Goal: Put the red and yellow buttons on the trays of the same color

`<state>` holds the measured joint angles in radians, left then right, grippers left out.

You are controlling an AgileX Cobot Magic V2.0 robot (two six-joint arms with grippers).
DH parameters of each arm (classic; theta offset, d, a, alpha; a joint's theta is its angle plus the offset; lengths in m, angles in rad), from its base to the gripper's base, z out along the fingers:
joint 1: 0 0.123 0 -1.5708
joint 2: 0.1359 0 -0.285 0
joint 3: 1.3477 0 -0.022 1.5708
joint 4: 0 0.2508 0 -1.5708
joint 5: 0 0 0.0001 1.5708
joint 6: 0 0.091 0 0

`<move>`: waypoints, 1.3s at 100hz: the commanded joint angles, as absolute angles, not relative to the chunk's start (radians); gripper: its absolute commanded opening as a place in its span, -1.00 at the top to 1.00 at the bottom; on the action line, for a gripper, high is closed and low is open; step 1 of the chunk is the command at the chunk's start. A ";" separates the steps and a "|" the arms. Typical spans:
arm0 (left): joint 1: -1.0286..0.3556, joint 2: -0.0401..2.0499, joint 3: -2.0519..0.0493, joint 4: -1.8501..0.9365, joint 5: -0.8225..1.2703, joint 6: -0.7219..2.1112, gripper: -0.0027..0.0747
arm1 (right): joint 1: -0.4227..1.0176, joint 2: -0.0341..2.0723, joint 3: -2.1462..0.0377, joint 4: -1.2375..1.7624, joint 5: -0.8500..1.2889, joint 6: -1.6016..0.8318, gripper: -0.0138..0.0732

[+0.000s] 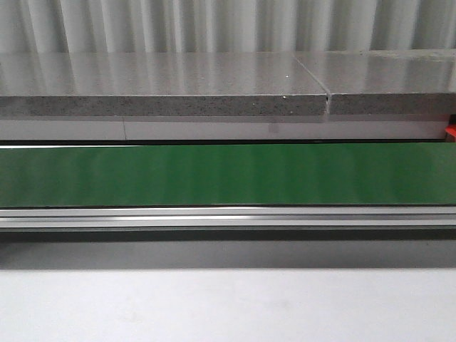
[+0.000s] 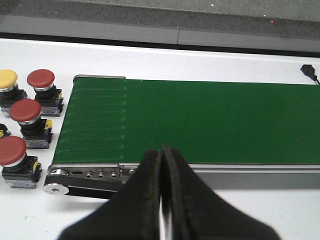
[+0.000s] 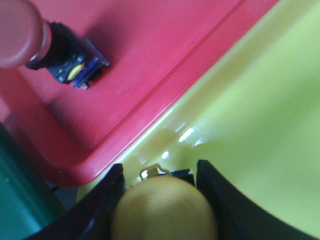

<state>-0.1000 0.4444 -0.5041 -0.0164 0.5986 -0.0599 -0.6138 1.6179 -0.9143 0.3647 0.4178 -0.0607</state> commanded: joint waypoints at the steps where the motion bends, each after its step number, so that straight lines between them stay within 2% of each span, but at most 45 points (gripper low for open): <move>1: -0.107 0.449 -0.530 -0.022 0.526 -0.062 0.99 | -0.614 1.582 -0.938 0.372 0.366 -0.081 0.53; 63: -0.107 0.449 -0.530 -0.022 0.526 -0.062 0.99 | -0.614 1.617 -0.937 0.359 0.380 -0.081 0.50; 70: -0.107 0.449 -0.530 -0.022 0.526 -0.062 0.99 | -0.614 1.622 -0.937 0.359 0.387 -0.081 0.40; 77: -0.107 0.449 -0.530 -0.022 0.526 -0.062 0.99 | -0.614 1.622 -0.937 0.350 0.395 -0.082 0.19; 93: -0.107 0.449 -0.530 -0.022 0.526 -0.062 0.99 | -0.614 1.615 -0.937 0.339 0.396 -0.082 -0.54; 99: -0.107 0.449 -0.530 -0.022 0.526 -0.062 0.99 | -0.614 1.608 -0.938 0.339 0.394 -0.082 -0.68; 130: -0.107 0.449 -0.530 -0.022 0.526 -0.062 0.99 | -0.605 1.473 -0.938 0.354 0.373 -0.082 -0.72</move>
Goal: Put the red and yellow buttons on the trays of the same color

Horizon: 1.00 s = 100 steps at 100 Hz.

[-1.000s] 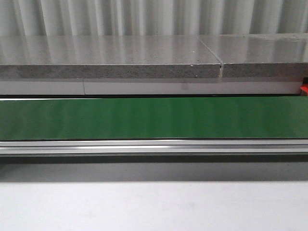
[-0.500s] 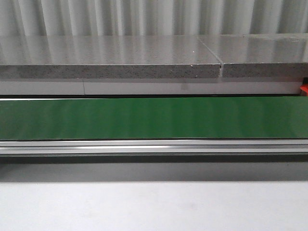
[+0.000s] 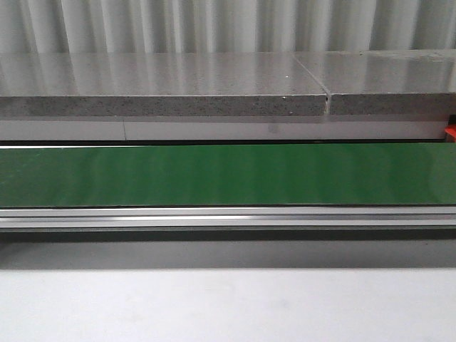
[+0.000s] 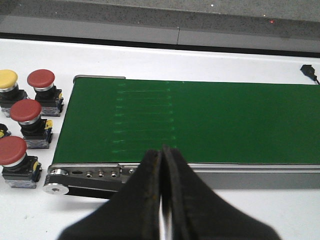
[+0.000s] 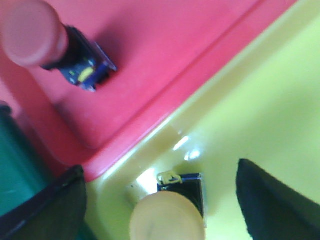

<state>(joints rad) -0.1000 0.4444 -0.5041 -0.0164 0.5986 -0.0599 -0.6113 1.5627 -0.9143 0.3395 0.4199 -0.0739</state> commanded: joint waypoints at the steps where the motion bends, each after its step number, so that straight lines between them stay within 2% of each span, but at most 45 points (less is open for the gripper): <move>1: -0.107 0.449 -0.530 -0.022 0.526 -0.062 0.99 | -0.603 1.473 -0.938 0.354 0.373 -0.082 -0.72; 19: -0.107 0.449 -0.530 -0.022 0.526 -0.062 0.99 | -0.489 1.355 -0.938 0.354 0.357 -0.094 -0.72; 51: -0.107 0.449 -0.530 -0.022 0.526 -0.062 0.99 | -0.162 1.165 -0.938 0.353 0.343 -0.362 -0.72; 75: -0.107 0.449 -0.530 -0.022 0.526 -0.062 0.99 | -0.087 1.040 -0.936 0.352 0.501 -0.390 -0.68; 84: -0.107 0.449 -0.530 -0.022 0.526 -0.062 0.99 | -0.087 0.992 -0.936 0.352 0.551 -0.390 -0.42; 100: -0.107 0.449 -0.530 -0.022 0.526 -0.062 0.99 | -0.087 0.917 -0.936 0.350 0.579 -0.390 0.45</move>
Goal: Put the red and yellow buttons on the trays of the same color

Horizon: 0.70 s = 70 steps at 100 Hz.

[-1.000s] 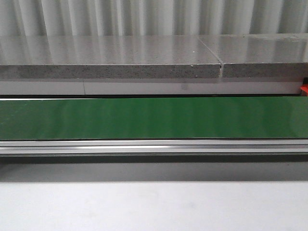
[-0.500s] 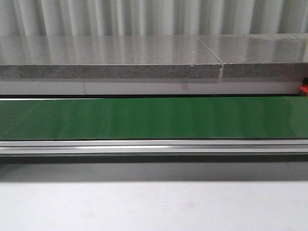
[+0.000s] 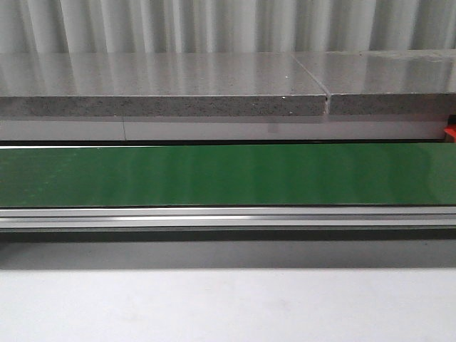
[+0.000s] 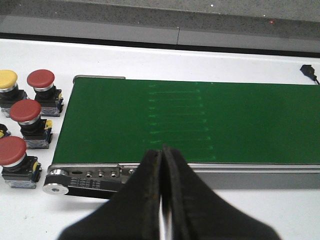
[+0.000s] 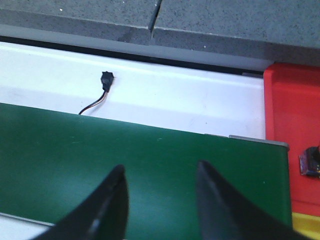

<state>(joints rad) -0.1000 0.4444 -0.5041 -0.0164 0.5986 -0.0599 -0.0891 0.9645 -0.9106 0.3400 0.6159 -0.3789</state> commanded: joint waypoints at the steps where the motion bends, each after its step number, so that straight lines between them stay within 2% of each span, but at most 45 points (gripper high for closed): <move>1: -0.107 0.449 -0.530 -0.022 0.526 -0.062 0.99 | -0.087 0.914 -0.936 0.350 0.579 -0.390 0.52; 9: -0.107 0.449 -0.530 -0.022 0.526 -0.062 0.99 | -0.087 0.894 -0.936 0.350 0.579 -0.390 0.90; 70: -0.107 0.449 -0.530 -0.022 0.526 -0.062 0.99 | -0.087 0.894 -0.936 0.350 0.588 -0.390 0.90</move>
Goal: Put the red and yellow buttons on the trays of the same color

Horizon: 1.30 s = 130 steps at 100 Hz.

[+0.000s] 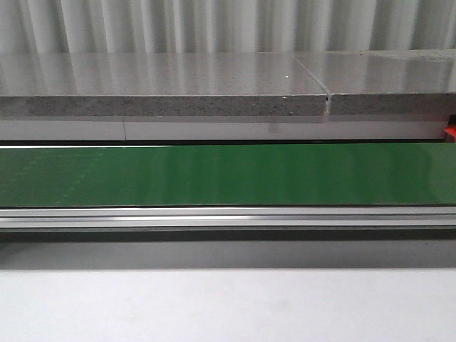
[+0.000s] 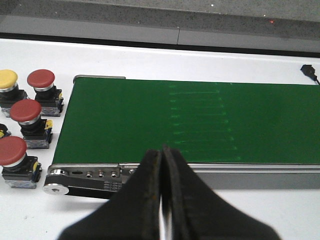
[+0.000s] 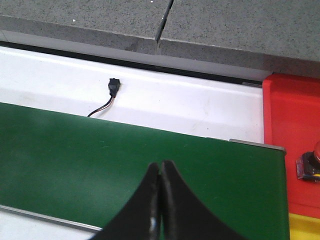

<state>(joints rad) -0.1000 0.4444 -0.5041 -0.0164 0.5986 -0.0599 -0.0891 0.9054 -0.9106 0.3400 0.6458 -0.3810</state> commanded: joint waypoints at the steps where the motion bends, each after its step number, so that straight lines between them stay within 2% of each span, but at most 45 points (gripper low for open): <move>1: -0.107 0.449 -0.530 -0.022 0.526 -0.062 0.99 | -0.087 0.894 -0.936 0.350 0.588 -0.390 0.90; 46: -0.107 0.449 -0.530 -0.022 0.529 -0.062 0.95 | -0.087 0.894 -0.936 0.350 0.588 -0.390 0.90; 55: -0.107 0.449 -0.530 -0.022 0.529 -0.062 0.69 | -0.087 0.894 -0.936 0.350 0.588 -0.390 0.90; 78: -0.107 0.449 -0.530 -0.021 0.531 -0.062 -0.60 | -0.087 0.894 -0.936 0.350 0.588 -0.390 0.90; 85: -0.107 0.449 -0.530 -0.021 0.524 -0.062 -0.77 | -0.087 0.894 -0.936 0.350 0.588 -0.390 0.90; 108: -0.103 0.451 -0.549 -0.021 0.534 -0.084 -0.77 | -0.087 0.894 -0.936 0.350 0.588 -0.390 0.90; 121: -0.077 0.478 -0.609 0.034 0.552 -0.206 -0.77 | -0.087 0.894 -0.936 0.350 0.588 -0.390 0.90; 130: -0.041 0.550 -0.676 0.144 0.643 -0.348 -0.77 | -0.087 0.894 -0.936 0.350 0.588 -0.390 0.90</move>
<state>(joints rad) -0.0673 0.4868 -0.5960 0.0603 0.6426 -0.2288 -0.0891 0.9054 -0.9106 0.3400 0.6458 -0.3831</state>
